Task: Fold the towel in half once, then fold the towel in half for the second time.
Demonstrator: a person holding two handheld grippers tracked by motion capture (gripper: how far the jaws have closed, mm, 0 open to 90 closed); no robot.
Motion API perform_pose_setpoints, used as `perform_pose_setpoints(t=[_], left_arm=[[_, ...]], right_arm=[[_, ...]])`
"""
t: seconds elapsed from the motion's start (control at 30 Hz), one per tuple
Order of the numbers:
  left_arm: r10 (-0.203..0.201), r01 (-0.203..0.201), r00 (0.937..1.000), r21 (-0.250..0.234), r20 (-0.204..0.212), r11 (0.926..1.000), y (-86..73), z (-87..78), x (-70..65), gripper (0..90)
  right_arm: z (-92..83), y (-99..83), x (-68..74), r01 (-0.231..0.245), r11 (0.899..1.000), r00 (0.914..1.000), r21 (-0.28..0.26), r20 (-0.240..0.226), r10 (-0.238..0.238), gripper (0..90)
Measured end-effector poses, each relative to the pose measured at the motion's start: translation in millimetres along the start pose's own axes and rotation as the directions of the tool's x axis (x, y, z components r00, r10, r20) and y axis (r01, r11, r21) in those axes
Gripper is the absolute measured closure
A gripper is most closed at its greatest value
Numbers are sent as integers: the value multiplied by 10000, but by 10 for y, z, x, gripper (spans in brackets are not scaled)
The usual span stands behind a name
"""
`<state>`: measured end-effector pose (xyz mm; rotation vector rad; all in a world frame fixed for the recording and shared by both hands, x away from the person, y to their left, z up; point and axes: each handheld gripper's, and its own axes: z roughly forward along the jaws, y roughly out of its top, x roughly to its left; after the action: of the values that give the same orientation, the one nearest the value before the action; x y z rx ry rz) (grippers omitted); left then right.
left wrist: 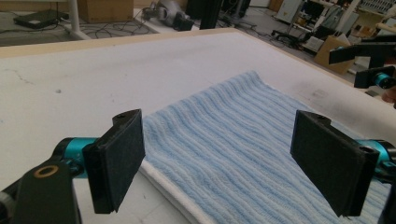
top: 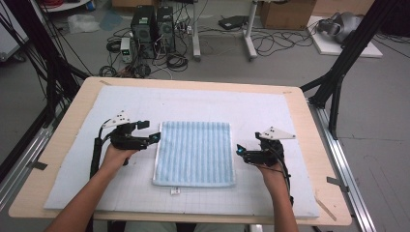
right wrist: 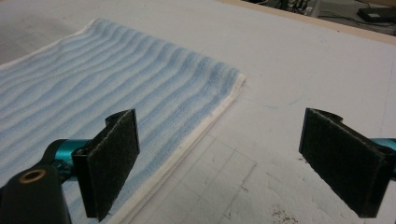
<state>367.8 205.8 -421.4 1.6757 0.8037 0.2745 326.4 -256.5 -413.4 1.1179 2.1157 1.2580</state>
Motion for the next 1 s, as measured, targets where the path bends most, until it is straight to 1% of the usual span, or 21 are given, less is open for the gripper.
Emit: perform_pose_setpoints(t=[0.13,0.33,0.53,0.67,0.73,0.8,0.83,0.87,0.9,0.93,1.0], left_arm=[[-82,83,9999,57,-66,9999,-5,0,13,183],[-76,77,10000,182,-49,9998,-9,7,8,184],[-121,121,9999,313,-12,9994,-25,43,21,190],[-189,194,9997,400,-120,9990,-31,49,24,190],[-214,218,9997,432,-80,9988,-31,50,36,206],[-286,291,9995,493,-98,9984,-22,54,44,207],[-408,414,9991,500,-142,9979,1,67,58,205],[-408,414,9991,500,-142,9979,1,67,58,197],[-515,531,9982,517,-317,9972,34,86,81,185],[-515,531,9982,517,-317,9972,34,86,81,182],[-680,709,9965,588,-494,9957,94,129,134,182]], right_arm=[[-7,2,-22,-87,9999,10000,-81,34,87,115],[-8,1,-16,-31,10000,9999,-7,122,31,115],[11,-7,-3,32,9999,10000,115,73,-32,115],[24,-16,2,18,9998,10000,215,36,-19,115],[34,-15,7,56,9997,10000,230,-26,-56,115],[40,-16,7,67,9997,10000,254,-75,-65,115],[43,-17,9,45,9997,9999,248,-98,-43,115],[43,-17,9,45,9997,9999,248,-98,-43,115],[46,-18,15,48,9997,9999,242,-159,-44,115],[47,-20,20,16,9997,9998,257,-181,-11,115],[55,-21,19,71,9997,9997,246,-230,-65,115]])
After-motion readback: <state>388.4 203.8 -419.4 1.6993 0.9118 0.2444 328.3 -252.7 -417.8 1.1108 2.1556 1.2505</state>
